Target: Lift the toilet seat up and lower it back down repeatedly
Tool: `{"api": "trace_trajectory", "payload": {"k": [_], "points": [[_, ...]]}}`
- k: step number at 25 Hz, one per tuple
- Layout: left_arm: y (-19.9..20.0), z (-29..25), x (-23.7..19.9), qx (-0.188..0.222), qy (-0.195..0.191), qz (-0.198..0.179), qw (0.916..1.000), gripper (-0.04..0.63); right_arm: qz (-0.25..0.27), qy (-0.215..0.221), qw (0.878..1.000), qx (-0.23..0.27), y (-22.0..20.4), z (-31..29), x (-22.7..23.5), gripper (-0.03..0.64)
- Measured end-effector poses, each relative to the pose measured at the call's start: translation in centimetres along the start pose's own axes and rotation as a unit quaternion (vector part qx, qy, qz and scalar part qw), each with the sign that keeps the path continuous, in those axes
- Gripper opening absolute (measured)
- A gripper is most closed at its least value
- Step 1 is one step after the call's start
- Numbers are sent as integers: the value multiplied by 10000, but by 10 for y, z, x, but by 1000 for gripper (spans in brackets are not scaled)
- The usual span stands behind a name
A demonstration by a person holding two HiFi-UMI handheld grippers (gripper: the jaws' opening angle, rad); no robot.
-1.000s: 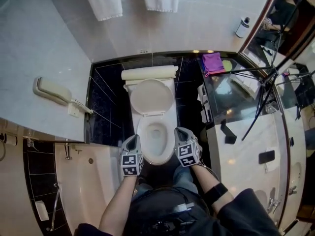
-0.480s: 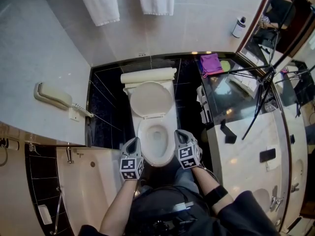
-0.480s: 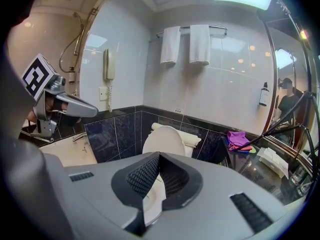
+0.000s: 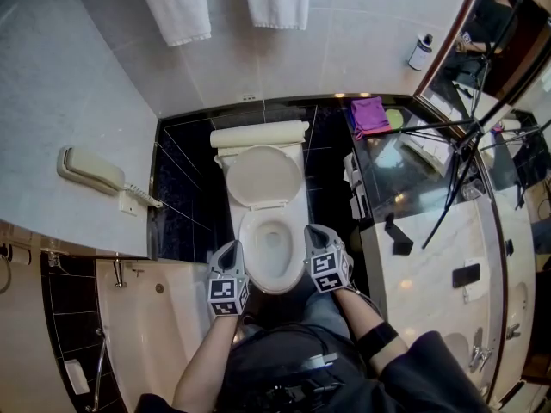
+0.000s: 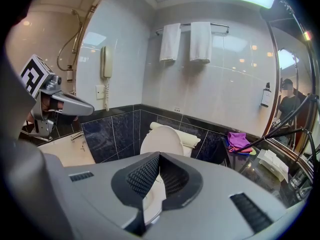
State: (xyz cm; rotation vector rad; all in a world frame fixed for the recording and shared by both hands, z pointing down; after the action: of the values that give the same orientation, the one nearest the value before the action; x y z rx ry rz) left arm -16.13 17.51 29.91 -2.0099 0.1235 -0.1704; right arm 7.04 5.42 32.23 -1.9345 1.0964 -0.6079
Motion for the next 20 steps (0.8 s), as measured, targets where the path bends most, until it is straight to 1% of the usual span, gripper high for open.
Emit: {"api": "trace_trajectory", "payload": {"k": [3, 6, 8, 10, 11, 14, 18, 20], "points": [[-2, -7, 0, 37, -15, -34, 10000, -5, -171, -117, 9994, -268, -6, -5, 9, 25], [-9, -9, 3, 3, -45, -105, 9999, -3, -476, -57, 9974, -531, -30, -11, 15, 88], [-15, -11, 6, -5, -96, -244, 9997, -3, -836, 21, 9943, -657, -55, -18, 19, 111], [-24, -17, 9, -10, -123, -396, 9991, -3, -1177, 34, 9902, -756, -77, -25, 26, 158], [-30, -20, 11, -27, -133, -453, 9989, -3, -1308, 15, 9878, -839, -87, -27, 29, 180], [-54, -29, 17, -164, -186, -582, 9980, -3, -1671, 7, 9801, -1072, -129, -38, 30, 216], [-89, -41, 20, -305, -266, -684, 9968, -3, -2168, 70, 9680, -1265, -189, -59, 22, 245], [-107, -47, 20, -358, -272, -686, 9966, -3, -2427, 106, 9603, -1368, -223, -71, 18, 245]]}}
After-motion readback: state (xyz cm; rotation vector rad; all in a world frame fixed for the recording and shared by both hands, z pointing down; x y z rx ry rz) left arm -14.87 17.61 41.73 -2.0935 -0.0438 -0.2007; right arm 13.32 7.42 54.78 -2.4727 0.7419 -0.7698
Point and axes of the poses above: the fingertips, and each gripper's own axes: z backward along the fingers, x to its right, y out of its top, the point moved 9 cm from there along z, backward along the fingers, and after that the axes turned 13 degrees about y, right-handed, at the moved point
